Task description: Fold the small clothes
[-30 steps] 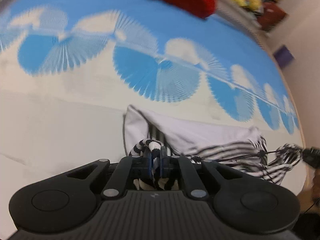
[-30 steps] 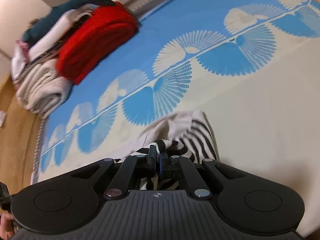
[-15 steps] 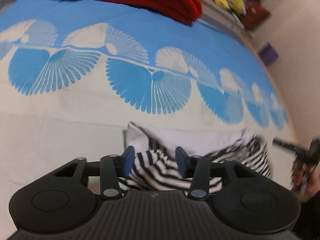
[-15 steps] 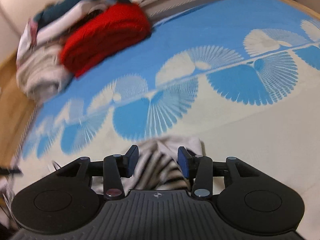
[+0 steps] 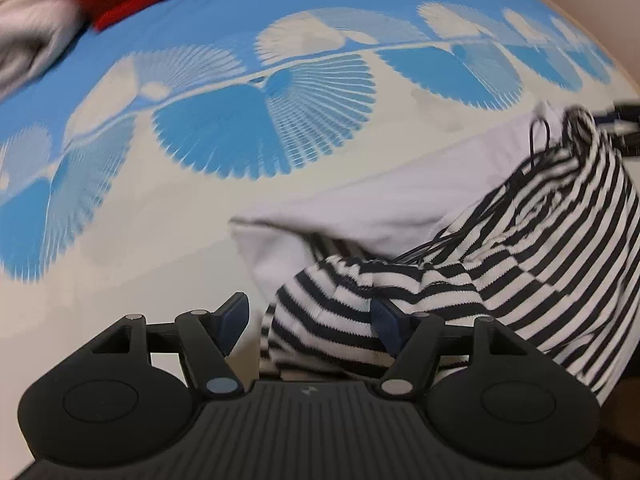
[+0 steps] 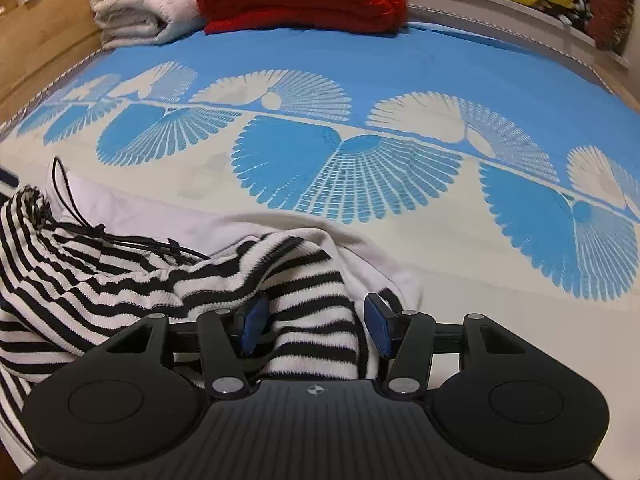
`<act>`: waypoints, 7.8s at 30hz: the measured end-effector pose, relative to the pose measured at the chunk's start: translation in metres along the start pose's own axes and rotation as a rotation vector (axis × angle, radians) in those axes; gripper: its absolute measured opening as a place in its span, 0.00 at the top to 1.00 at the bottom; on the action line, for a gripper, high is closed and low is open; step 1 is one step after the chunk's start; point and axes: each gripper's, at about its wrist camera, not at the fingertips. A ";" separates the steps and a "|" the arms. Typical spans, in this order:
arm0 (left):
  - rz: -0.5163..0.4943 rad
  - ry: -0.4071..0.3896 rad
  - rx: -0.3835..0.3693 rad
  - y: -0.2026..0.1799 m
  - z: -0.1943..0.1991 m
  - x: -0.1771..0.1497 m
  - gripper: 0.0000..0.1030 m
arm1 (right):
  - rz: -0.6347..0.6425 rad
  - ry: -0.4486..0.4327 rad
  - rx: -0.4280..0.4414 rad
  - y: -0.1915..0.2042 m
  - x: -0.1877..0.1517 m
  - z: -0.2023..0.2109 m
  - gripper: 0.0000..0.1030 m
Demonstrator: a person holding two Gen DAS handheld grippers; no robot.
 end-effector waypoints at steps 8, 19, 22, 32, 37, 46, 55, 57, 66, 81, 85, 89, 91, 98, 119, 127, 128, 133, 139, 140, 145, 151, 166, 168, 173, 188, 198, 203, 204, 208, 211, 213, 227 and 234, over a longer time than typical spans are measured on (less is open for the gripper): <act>-0.088 -0.007 0.001 -0.010 -0.020 0.001 0.42 | 0.104 0.002 -0.023 0.014 0.007 -0.011 0.68; -0.045 -0.174 -0.229 0.018 0.054 0.011 0.94 | -0.096 -0.234 0.055 -0.021 0.013 0.038 0.99; 0.084 -0.303 -0.294 0.040 0.077 0.021 0.94 | -0.306 -0.422 0.071 -0.058 0.005 0.070 0.99; 0.187 -0.167 0.008 0.013 -0.023 0.053 0.90 | -0.317 -0.105 -0.145 -0.044 0.020 -0.009 0.98; 0.279 -0.073 0.008 0.022 -0.022 0.056 0.63 | -0.300 0.060 -0.129 -0.036 0.012 -0.033 0.79; 0.470 -0.091 -0.233 0.052 0.034 0.034 0.42 | -0.426 -0.001 -0.016 -0.053 -0.019 0.022 0.63; 0.155 0.120 -0.213 0.036 0.036 -0.063 0.49 | -0.341 0.118 0.106 -0.027 -0.075 0.055 0.59; 0.100 0.165 -0.211 0.032 0.028 -0.080 0.49 | -0.309 0.160 0.141 -0.018 -0.084 0.055 0.55; 0.028 0.235 -0.185 0.012 -0.009 -0.096 0.64 | -0.240 0.237 0.153 0.000 -0.087 0.047 0.55; -0.147 0.154 -0.172 0.015 0.040 -0.101 0.98 | -0.339 0.004 0.162 -0.040 -0.077 0.103 0.94; -0.302 0.285 -0.079 -0.007 0.012 -0.122 1.00 | -0.209 0.239 0.162 -0.014 -0.087 0.063 0.94; -0.196 0.109 -0.198 0.004 0.056 -0.099 0.95 | -0.206 0.221 0.116 -0.017 -0.078 0.068 0.88; -0.104 0.001 -0.279 0.012 0.077 -0.086 0.94 | -0.214 0.186 0.051 -0.022 -0.075 0.081 0.84; -0.120 -0.017 -0.327 -0.015 0.057 -0.076 0.94 | -0.161 -0.020 0.156 -0.009 -0.059 0.097 0.80; 0.263 -0.108 -0.054 0.025 0.003 0.024 0.58 | -0.266 0.000 -0.071 -0.045 0.014 0.016 0.59; 0.206 -0.086 -0.047 0.032 -0.023 0.033 0.94 | -0.223 0.110 0.019 -0.049 0.019 -0.030 1.00; 0.203 -0.136 -0.038 0.034 -0.017 0.036 0.94 | -0.216 0.078 0.021 -0.049 0.023 -0.026 1.00; 0.317 -0.125 -0.012 0.053 -0.028 0.044 0.94 | -0.427 -0.070 -0.088 -0.085 0.028 -0.006 1.00; 0.268 -0.066 0.032 0.046 -0.027 0.042 0.65 | -0.260 0.194 -0.113 -0.053 0.019 -0.054 0.99; 0.290 -0.086 0.021 0.051 -0.017 0.044 0.65 | -0.267 0.188 -0.130 -0.053 0.022 -0.050 0.98; 0.243 -0.213 -0.163 0.047 0.024 0.042 0.64 | -0.264 -0.003 -0.141 -0.051 0.037 -0.004 0.77; -0.077 -0.018 -0.151 -0.013 -0.020 0.002 0.65 | -0.081 -0.019 0.231 -0.011 0.021 0.008 0.66; -0.374 0.089 -0.153 -0.081 -0.014 -0.051 0.60 | 0.142 0.224 0.370 0.032 -0.037 0.023 0.67; -0.336 0.097 -0.155 -0.077 -0.012 -0.046 0.58 | 0.181 0.292 0.344 0.037 -0.050 0.020 0.67; -0.254 0.084 -0.272 -0.069 0.002 -0.039 0.59 | 0.042 0.245 0.341 0.012 -0.058 0.040 0.68; -0.047 -0.258 0.006 -0.063 0.108 -0.045 0.46 | 0.089 -0.020 -0.086 0.051 -0.026 0.132 0.63; 0.201 -0.332 0.052 -0.028 0.135 -0.080 0.37 | -0.097 -0.341 -0.154 0.139 0.017 0.162 0.54; 0.285 -0.307 0.069 -0.009 0.134 -0.078 0.37 | -0.066 -0.350 -0.113 0.180 0.031 0.145 0.54; 0.294 -0.298 0.081 -0.006 0.133 -0.078 0.37 | -0.047 -0.345 -0.105 0.187 0.034 0.141 0.54; 0.316 -0.280 0.095 0.002 0.125 -0.078 0.37 | 0.045 -0.333 -0.090 0.221 0.049 0.125 0.54; 0.321 -0.276 0.102 0.006 0.122 -0.079 0.37 | 0.091 -0.322 -0.080 0.243 0.055 0.116 0.54; 0.330 -0.271 0.098 0.008 0.121 -0.079 0.37 | 0.123 -0.302 -0.047 0.258 0.058 0.107 0.55; 0.380 -0.214 0.118 0.026 0.112 -0.078 0.37 | 0.469 -0.167 0.173 0.374 0.058 0.034 0.64; 0.412 -0.192 0.119 0.039 0.108 -0.077 0.37 | 0.643 -0.077 0.167 0.409 0.040 -0.007 0.38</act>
Point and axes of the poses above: each gripper's, at about its wrist camera, not at the fingertips, and z roughly against the way its jaws point, y to its left, x to its top, and after that the axes turned 15 degrees about z, right-handed
